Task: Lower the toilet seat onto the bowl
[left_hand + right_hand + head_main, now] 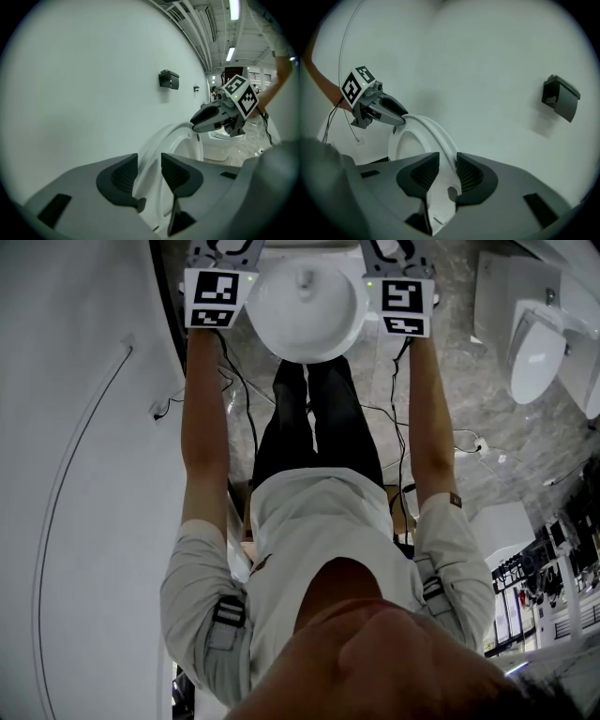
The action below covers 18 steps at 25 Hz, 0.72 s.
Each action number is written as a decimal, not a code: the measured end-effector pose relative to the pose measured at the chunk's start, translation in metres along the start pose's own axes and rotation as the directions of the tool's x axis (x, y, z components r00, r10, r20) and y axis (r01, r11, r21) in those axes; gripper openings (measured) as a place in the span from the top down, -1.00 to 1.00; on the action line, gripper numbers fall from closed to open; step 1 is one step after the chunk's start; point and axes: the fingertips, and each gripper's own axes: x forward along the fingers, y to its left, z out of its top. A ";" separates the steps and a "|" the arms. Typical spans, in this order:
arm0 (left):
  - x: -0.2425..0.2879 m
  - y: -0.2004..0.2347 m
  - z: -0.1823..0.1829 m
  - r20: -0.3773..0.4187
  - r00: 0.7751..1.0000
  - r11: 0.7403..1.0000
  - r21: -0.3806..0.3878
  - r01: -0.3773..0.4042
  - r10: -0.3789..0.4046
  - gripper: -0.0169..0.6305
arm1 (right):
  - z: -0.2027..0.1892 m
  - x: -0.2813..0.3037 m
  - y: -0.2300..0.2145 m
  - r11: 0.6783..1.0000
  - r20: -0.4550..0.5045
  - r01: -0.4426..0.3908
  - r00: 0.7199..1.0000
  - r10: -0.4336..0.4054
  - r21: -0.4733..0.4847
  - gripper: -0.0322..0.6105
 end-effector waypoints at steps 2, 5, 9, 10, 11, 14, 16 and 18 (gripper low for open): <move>-0.001 -0.004 -0.001 -0.001 1.000 1.000 0.002 0.002 -0.002 0.43 | -0.002 -0.004 0.000 1.000 0.006 0.006 1.000 -0.006 0.006 0.51; -0.003 -0.009 -0.001 0.000 1.000 1.000 -0.002 0.001 -0.001 0.43 | -0.005 -0.012 0.001 1.000 0.010 0.013 1.000 -0.013 0.016 0.56; -0.017 -0.015 -0.003 0.009 1.000 1.000 -0.014 0.011 -0.011 0.44 | -0.005 -0.026 0.009 1.000 0.007 0.025 1.000 -0.025 0.019 0.60; -0.020 -0.017 -0.004 0.011 1.000 1.000 -0.015 0.017 -0.016 0.44 | -0.006 -0.029 0.012 0.999 0.006 0.028 1.000 -0.028 0.021 0.61; -0.023 -0.019 -0.005 0.013 1.000 1.000 -0.015 0.022 -0.022 0.44 | -0.007 -0.032 0.014 0.999 0.006 0.031 0.999 -0.032 0.022 0.61; -0.029 -0.028 -0.009 0.019 0.999 0.999 -0.017 0.042 -0.041 0.45 | -0.013 -0.040 0.019 0.999 0.003 0.042 0.999 -0.043 0.027 0.60; -0.034 -0.033 -0.010 0.022 0.998 0.998 -0.018 0.055 -0.055 0.45 | -0.015 -0.046 0.023 0.998 0.000 0.049 0.999 -0.049 0.029 0.60; -0.040 -0.038 -0.011 0.026 0.997 0.997 -0.020 0.068 -0.068 0.45 | -0.017 -0.053 0.027 0.998 -0.001 0.054 0.999 -0.054 0.036 0.60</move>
